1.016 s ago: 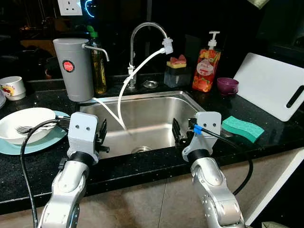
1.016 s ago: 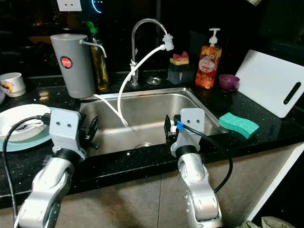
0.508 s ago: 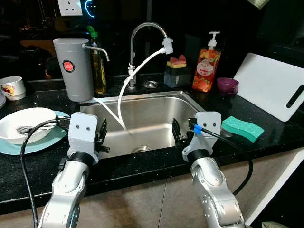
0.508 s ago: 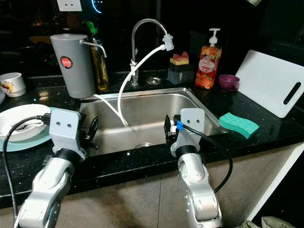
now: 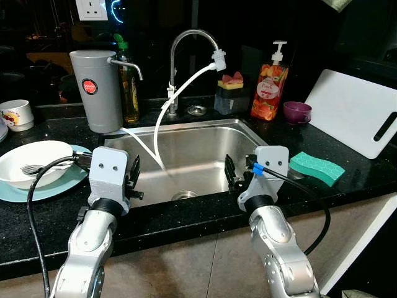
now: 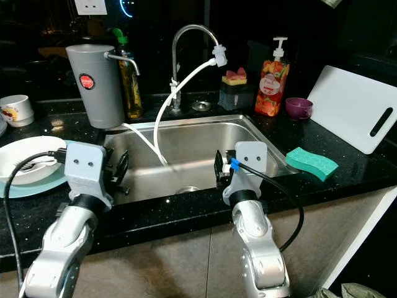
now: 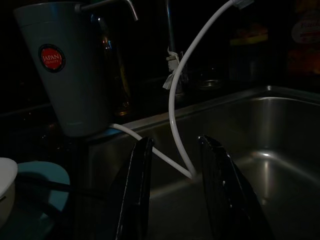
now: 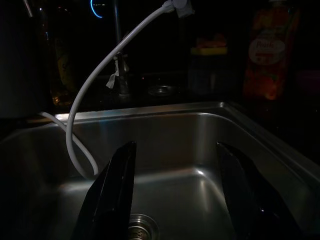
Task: Kitchen organization
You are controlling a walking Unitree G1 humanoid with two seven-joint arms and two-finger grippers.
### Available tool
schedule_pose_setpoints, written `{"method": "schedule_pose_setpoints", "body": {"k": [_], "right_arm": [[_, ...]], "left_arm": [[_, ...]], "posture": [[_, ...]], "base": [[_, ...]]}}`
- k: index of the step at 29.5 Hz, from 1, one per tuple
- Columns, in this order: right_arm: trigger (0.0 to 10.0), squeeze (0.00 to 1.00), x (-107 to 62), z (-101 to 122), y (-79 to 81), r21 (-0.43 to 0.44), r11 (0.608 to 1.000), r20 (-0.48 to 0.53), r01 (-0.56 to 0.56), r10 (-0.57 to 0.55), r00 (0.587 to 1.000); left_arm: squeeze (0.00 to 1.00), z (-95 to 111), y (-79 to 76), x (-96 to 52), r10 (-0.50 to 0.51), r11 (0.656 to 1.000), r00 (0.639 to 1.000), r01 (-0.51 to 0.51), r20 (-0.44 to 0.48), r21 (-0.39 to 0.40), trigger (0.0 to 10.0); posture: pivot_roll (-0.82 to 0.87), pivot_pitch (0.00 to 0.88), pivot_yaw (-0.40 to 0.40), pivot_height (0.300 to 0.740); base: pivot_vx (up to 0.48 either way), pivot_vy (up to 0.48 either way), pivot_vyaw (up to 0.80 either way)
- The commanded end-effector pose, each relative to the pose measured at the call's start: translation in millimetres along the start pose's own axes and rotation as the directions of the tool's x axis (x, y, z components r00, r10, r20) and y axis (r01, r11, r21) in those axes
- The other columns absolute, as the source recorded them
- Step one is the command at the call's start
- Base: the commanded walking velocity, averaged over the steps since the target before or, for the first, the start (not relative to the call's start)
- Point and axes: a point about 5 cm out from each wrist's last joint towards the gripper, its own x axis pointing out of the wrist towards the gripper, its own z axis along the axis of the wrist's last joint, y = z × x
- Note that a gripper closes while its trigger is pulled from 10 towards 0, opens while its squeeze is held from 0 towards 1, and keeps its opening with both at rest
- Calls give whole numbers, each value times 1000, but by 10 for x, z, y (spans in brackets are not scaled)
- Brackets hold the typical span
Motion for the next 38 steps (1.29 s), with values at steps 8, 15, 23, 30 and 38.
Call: {"method": "schedule_pose_setpoints", "body": {"k": [8, 15, 23, 30, 38], "right_arm": [[10000, 0, -10, -29, 7, -1, 1000, -12, 0, 0, 1000], [10000, 0, -50, -78, 76, 20, 1000, -37, -15, 16, 999], [10000, 0, -104, -138, 110, 30, 999, -72, -28, 30, 997], [10000, 0, -126, -162, 85, 31, 999, -83, -7, 10, 996], [10000, 0, -117, -137, 37, 21, 1000, -74, 7, -5, 997]], "left_arm": [[0, -34, -43, -3, -10, 1000, 1000, 10, -14, 6, 10000], [0, -37, -87, -50, -23, 1000, 999, 23, -28, -2, 10000], [0, -66, -75, -178, -31, 1000, 997, 31, -74, 1, 10000], [0, -71, -60, -197, -41, 999, 995, 41, -86, 4, 10000], [0, -34, -55, -142, -45, 999, 996, 46, -78, 7, 10000]], "posture": [[120, 66, -38, 740], [131, 104, -47, 740], [141, 176, -45, 740], [139, 200, -39, 740], [140, 196, -33, 740]], "base": [[0, 0, 0], [0, 0, 0], [0, 0, 0], [0, 0, 0], [0, 0, 0]]}}
